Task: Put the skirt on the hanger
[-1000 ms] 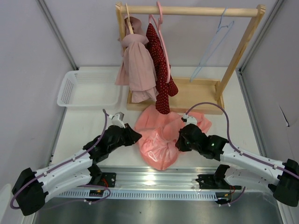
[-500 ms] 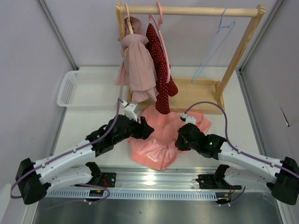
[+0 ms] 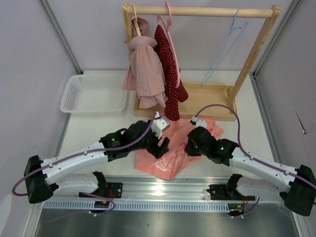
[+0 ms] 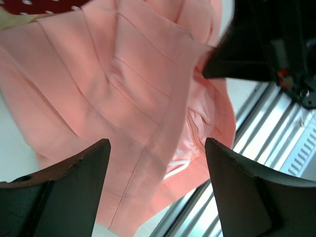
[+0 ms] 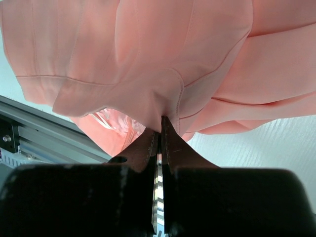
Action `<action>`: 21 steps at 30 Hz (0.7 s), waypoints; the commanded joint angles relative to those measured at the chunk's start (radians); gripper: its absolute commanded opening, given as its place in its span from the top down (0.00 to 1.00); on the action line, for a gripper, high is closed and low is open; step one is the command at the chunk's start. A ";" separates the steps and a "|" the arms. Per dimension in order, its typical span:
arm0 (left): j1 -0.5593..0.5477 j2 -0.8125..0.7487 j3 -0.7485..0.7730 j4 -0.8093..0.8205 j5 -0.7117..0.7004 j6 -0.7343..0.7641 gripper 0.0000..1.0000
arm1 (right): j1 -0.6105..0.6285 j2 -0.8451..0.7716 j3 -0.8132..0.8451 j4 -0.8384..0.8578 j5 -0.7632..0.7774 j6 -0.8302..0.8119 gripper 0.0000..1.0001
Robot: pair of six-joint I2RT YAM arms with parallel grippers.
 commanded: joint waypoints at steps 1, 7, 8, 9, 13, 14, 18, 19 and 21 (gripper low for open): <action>-0.046 -0.004 0.044 -0.090 0.034 0.092 0.16 | -0.009 0.014 0.053 0.010 0.008 -0.024 1.00; -0.118 0.064 0.033 -0.123 -0.031 0.100 0.14 | -0.017 0.031 0.068 0.019 0.007 -0.028 1.00; -0.129 0.077 0.037 -0.127 -0.038 0.101 0.14 | -0.017 0.034 0.073 0.018 0.005 -0.030 1.00; -0.136 0.092 0.040 -0.131 -0.050 0.104 0.14 | -0.018 0.039 0.076 0.018 0.004 -0.030 1.00; -0.167 0.154 0.037 -0.124 -0.077 0.121 0.14 | -0.021 0.042 0.084 0.010 0.004 -0.037 1.00; -0.170 0.173 0.039 -0.118 -0.096 0.123 0.15 | -0.024 0.040 0.085 0.010 0.004 -0.038 1.00; -0.170 0.224 0.051 -0.103 -0.222 0.124 0.15 | -0.026 0.031 0.085 0.009 -0.002 -0.036 1.00; -0.170 0.235 0.059 -0.094 -0.242 0.121 0.15 | -0.026 0.028 0.082 0.007 -0.002 -0.034 1.00; -0.170 0.259 0.065 -0.083 -0.296 0.121 0.16 | -0.026 0.022 0.079 0.007 -0.001 -0.034 1.00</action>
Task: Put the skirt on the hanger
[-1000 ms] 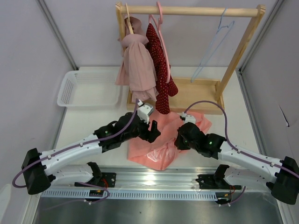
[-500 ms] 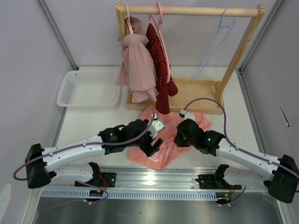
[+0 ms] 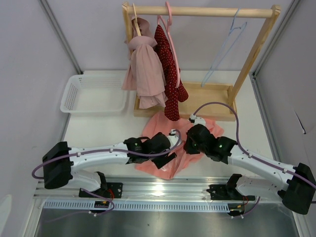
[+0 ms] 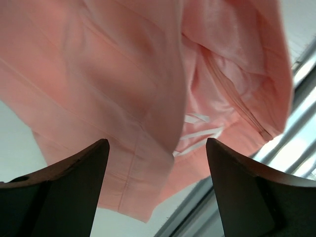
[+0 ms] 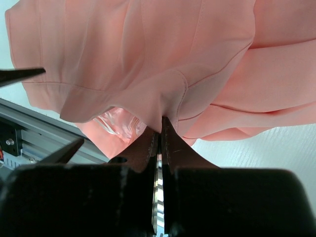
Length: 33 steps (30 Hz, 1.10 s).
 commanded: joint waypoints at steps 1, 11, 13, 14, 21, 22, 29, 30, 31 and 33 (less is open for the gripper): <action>-0.005 0.033 0.062 0.047 -0.140 0.019 0.17 | -0.006 -0.021 0.033 -0.002 0.007 -0.011 1.00; 0.032 0.128 0.083 0.085 -0.200 -0.011 0.80 | -0.012 -0.056 -0.002 -0.023 0.014 0.000 1.00; 0.046 0.130 0.082 0.090 -0.188 -0.020 0.87 | -0.017 -0.056 -0.017 -0.023 0.016 0.000 1.00; 0.051 0.138 0.091 0.091 -0.190 -0.024 0.90 | -0.024 -0.056 -0.025 -0.020 0.016 0.001 1.00; 0.144 0.185 0.114 0.096 -0.147 -0.103 0.97 | -0.054 -0.036 -0.094 0.015 -0.001 0.011 1.00; 0.155 0.187 0.111 0.100 -0.122 -0.111 0.96 | -0.060 -0.032 -0.102 0.018 -0.004 0.014 1.00; 0.275 0.197 0.091 0.160 0.020 -0.203 0.98 | -0.127 0.029 -0.128 0.063 -0.033 0.006 1.00; 0.300 0.199 0.080 0.166 0.036 -0.221 0.98 | -0.141 0.039 -0.128 0.075 -0.036 0.006 1.00; 0.313 0.200 0.074 0.171 0.050 -0.231 0.98 | -0.146 0.046 -0.129 0.079 -0.035 0.005 1.00; 0.348 0.204 0.059 0.189 0.082 -0.258 0.98 | -0.168 0.071 -0.129 0.083 -0.033 0.005 1.00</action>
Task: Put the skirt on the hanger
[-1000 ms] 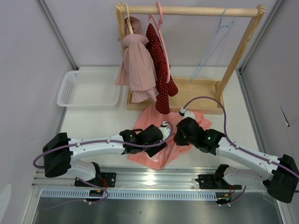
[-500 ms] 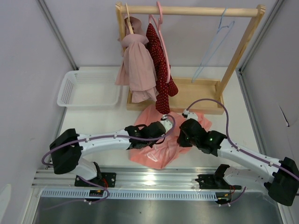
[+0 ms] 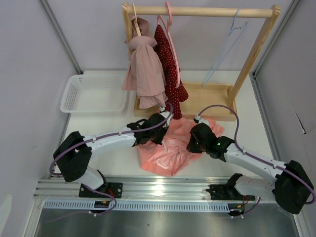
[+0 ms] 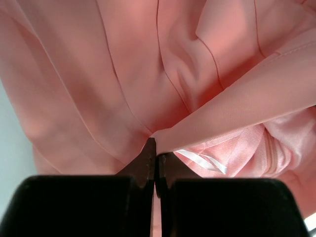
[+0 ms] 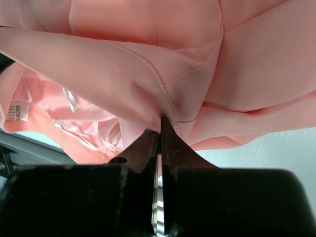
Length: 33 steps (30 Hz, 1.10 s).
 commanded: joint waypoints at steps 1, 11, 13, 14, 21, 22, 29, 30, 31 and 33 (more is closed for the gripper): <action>0.074 0.012 -0.023 0.026 0.033 -0.077 0.98 | -0.044 0.028 -0.018 -0.029 0.038 0.002 1.00; 0.145 0.039 -0.178 0.157 0.125 -0.255 0.98 | -0.209 0.080 -0.028 0.029 -0.036 -0.032 0.93; 0.151 0.044 -0.207 0.175 0.139 -0.268 0.98 | -0.216 0.098 -0.022 0.051 -0.053 -0.041 0.88; 0.151 0.047 -0.208 0.177 0.137 -0.280 0.99 | -0.211 0.102 -0.022 0.064 -0.057 -0.044 0.86; 0.159 0.062 -0.259 0.243 0.211 -0.360 1.00 | -0.086 0.042 -0.016 0.017 -0.022 0.005 0.53; 0.156 0.061 -0.264 0.244 0.210 -0.364 1.00 | -0.053 0.022 -0.013 0.003 -0.008 0.023 0.49; 0.130 0.047 -0.254 0.231 0.191 -0.364 1.00 | 0.276 -0.084 -0.019 -0.118 0.171 0.288 0.32; 0.125 0.047 -0.247 0.229 0.185 -0.364 1.00 | 0.310 -0.089 -0.021 -0.123 0.211 0.316 0.32; 0.120 0.047 -0.244 0.226 0.180 -0.364 1.00 | 0.367 -0.086 -0.022 -0.123 0.222 0.341 0.33; 0.110 0.055 -0.233 0.215 0.174 -0.367 1.00 | 0.415 -0.058 -0.033 -0.103 0.233 0.393 0.34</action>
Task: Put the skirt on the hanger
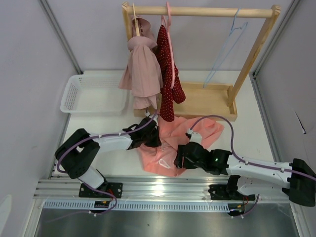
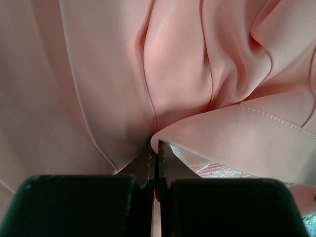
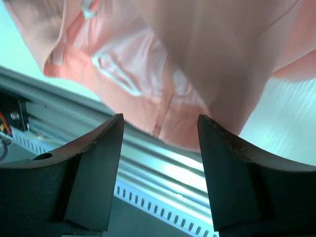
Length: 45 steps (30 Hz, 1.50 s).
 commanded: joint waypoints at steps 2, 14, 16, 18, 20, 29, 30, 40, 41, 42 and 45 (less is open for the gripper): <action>-0.027 0.016 -0.001 -0.073 -0.017 -0.010 1.00 | 0.094 0.057 -0.023 -0.009 0.099 0.171 0.34; -0.025 -0.038 -0.007 -0.125 -0.044 0.003 1.00 | -0.098 0.139 -0.132 0.071 -0.003 0.105 0.48; -0.025 -0.047 -0.012 -0.134 -0.044 0.004 1.00 | -0.199 0.114 -0.138 0.059 -0.029 0.050 0.53; -0.022 -0.053 -0.029 -0.133 -0.044 -0.003 1.00 | -0.270 0.080 -0.137 0.037 -0.049 0.012 0.54; -0.022 -0.064 -0.043 -0.125 -0.044 -0.020 1.00 | -0.378 0.062 -0.129 0.034 -0.071 -0.048 0.54; -0.048 -0.179 -0.234 -0.041 -0.001 -0.151 1.00 | -0.638 0.180 -0.028 0.126 -0.204 -0.191 0.43; -0.056 -0.204 -0.251 -0.030 -0.006 -0.161 1.00 | -0.638 0.209 -0.007 0.134 -0.207 -0.206 0.43; -0.103 -0.248 -0.308 0.133 0.025 -0.227 0.97 | -0.615 0.316 0.121 0.138 -0.198 -0.260 0.40; -0.099 -0.249 -0.305 0.143 0.034 -0.224 0.97 | -0.617 0.309 0.128 0.137 -0.200 -0.268 0.39; -0.096 -0.251 -0.310 0.177 0.037 -0.224 0.96 | -0.615 0.304 0.130 0.135 -0.195 -0.277 0.38; -0.091 -0.278 -0.311 0.226 0.020 -0.223 0.82 | -0.615 0.273 0.153 0.103 -0.171 -0.294 0.36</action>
